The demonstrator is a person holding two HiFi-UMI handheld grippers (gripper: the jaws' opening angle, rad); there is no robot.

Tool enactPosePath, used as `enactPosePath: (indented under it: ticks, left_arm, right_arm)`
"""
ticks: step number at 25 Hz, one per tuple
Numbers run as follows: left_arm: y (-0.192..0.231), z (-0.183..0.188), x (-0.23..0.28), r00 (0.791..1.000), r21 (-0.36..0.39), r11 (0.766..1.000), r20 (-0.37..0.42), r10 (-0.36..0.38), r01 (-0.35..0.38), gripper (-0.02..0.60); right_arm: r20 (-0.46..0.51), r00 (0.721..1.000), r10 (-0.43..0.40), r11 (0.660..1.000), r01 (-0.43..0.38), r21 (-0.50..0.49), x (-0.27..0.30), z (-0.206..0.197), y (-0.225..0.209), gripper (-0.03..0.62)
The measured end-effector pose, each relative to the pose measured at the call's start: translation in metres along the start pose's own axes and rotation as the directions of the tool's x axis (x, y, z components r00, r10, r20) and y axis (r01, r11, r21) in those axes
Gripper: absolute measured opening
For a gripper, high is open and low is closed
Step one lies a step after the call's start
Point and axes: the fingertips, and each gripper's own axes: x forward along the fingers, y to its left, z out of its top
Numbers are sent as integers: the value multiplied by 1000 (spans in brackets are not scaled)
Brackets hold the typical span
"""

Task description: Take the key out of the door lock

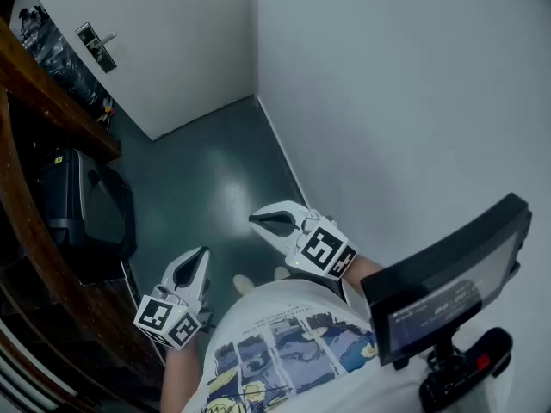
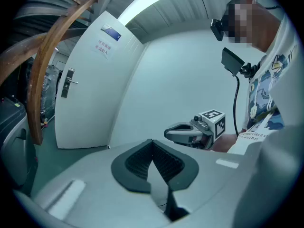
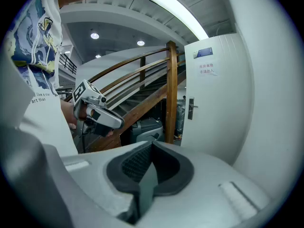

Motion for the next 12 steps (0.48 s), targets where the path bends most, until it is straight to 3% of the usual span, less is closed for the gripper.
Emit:
enactPosePath:
  ticks: [12]
  left_arm:
    - [17, 1, -3, 1000, -1, 1000, 5, 5, -5, 3]
  right_arm:
    - [-5, 1000, -5, 1000, 5, 11, 13, 4, -4, 3]
